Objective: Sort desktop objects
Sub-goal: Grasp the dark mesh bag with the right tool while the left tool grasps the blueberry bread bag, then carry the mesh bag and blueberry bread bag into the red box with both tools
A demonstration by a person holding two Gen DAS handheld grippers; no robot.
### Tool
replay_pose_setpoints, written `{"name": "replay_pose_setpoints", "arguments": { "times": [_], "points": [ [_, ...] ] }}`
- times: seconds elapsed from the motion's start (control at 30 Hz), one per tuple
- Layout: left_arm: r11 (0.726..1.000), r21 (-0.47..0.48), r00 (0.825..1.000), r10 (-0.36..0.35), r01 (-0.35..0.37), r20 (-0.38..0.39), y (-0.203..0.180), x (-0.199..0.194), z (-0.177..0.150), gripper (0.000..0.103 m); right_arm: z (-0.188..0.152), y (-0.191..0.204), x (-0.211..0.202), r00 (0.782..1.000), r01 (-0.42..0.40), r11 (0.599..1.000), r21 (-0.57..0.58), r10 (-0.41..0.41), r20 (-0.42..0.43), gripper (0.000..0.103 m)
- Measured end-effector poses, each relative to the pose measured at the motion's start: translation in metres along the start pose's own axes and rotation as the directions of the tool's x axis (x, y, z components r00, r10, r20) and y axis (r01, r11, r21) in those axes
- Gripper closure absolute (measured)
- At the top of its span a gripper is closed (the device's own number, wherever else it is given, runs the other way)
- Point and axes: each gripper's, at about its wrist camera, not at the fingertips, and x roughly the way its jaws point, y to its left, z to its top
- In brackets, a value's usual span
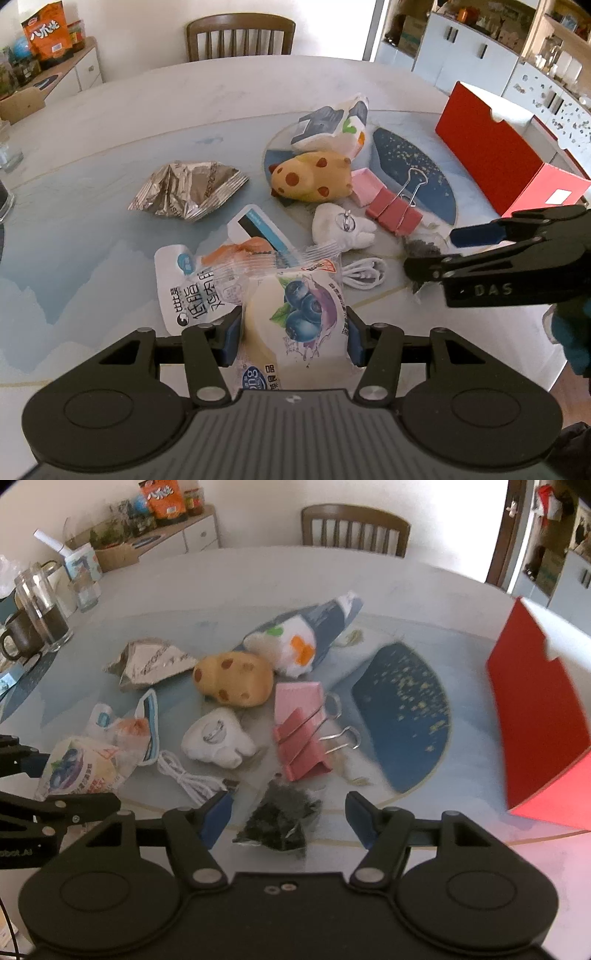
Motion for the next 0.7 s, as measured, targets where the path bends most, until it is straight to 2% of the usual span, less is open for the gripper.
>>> {"name": "replay_pose_setpoints", "arguments": {
  "times": [0.13, 0.33, 0.5, 0.7],
  "points": [
    [1.0, -0.005, 1.0, 0.014, -0.014, -0.004, -0.002, 0.0, 0.001, 0.05, -0.004, 0.0, 0.009, 0.999, -0.02, 1.0, -0.005, 0.019, -0.034, 0.041],
    [1.0, -0.009, 1.0, 0.023, -0.023, -0.007, -0.009, 0.001, 0.002, 0.05, 0.0, 0.0, 0.016, 0.998, -0.037, 0.999, -0.028, 0.036, -0.052, 0.054],
    [1.0, -0.011, 1.0, 0.027, -0.027, -0.003, -0.018, 0.001, 0.006, 0.05, 0.002, -0.009, 0.013, 0.997, -0.065, 0.998, -0.023, 0.064, -0.052, 0.071],
    [1.0, -0.014, 1.0, 0.025, -0.024, 0.009, -0.034, 0.001, 0.016, 0.05, 0.005, -0.025, 0.001, 0.996, -0.082, 0.996, -0.021, 0.082, -0.03, 0.074]
  ]
}}
